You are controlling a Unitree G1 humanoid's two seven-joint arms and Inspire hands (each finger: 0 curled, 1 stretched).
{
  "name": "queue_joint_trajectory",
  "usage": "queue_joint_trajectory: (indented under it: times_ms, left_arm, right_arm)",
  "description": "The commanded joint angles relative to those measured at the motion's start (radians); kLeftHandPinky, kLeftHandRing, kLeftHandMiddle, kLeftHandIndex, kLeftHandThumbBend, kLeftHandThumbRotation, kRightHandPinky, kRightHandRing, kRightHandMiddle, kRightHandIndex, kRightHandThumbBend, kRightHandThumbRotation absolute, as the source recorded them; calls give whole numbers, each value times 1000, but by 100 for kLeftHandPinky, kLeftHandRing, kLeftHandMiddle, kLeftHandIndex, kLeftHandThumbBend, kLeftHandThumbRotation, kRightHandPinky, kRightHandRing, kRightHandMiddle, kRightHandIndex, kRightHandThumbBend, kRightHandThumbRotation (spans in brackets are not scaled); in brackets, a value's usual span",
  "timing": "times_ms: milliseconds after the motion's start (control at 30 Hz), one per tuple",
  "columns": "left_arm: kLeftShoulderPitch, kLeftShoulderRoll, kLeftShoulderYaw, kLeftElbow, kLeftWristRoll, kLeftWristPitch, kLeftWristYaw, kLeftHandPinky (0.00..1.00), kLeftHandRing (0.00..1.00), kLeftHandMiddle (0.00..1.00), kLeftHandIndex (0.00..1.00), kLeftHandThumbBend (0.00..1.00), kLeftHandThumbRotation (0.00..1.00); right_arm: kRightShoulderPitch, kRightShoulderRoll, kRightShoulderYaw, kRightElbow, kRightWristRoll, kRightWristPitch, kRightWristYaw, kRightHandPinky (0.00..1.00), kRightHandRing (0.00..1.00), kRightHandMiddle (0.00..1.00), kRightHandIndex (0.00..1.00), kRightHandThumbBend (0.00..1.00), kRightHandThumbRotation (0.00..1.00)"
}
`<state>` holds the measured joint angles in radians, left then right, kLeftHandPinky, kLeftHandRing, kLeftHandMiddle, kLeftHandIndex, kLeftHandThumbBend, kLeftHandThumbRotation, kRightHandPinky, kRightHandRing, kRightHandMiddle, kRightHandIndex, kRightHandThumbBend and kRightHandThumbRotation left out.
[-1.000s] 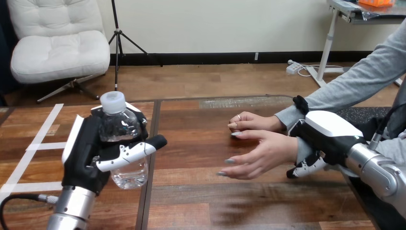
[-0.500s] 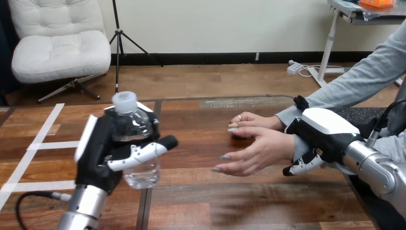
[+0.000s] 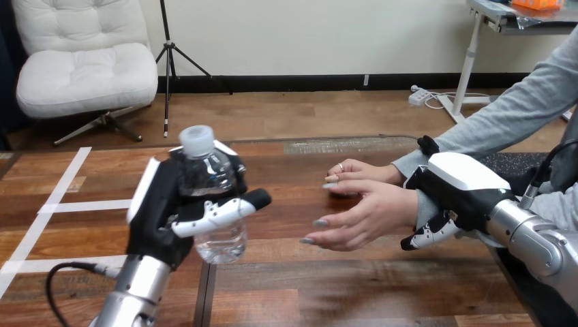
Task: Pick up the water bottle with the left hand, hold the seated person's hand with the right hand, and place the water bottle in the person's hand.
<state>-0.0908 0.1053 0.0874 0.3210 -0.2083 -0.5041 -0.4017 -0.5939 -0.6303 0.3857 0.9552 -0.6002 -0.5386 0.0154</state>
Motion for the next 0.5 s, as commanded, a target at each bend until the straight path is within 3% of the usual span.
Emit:
queue_joint_trajectory:
  times_ms: [0,467]
  left_arm:
    - [-101,-18,-12,9,-18,-3,-6,21,27,32,36,76,0]
    - [-143,-44,-33,57,-2,-8,-13,22,27,32,36,78,0]
  right_arm:
    - [-36,22,-43,-56,49,-11,-3,11,15,20,21,72,0]
    - [-37,27,-44,-60,53,-11,7,12,16,21,22,73,0]
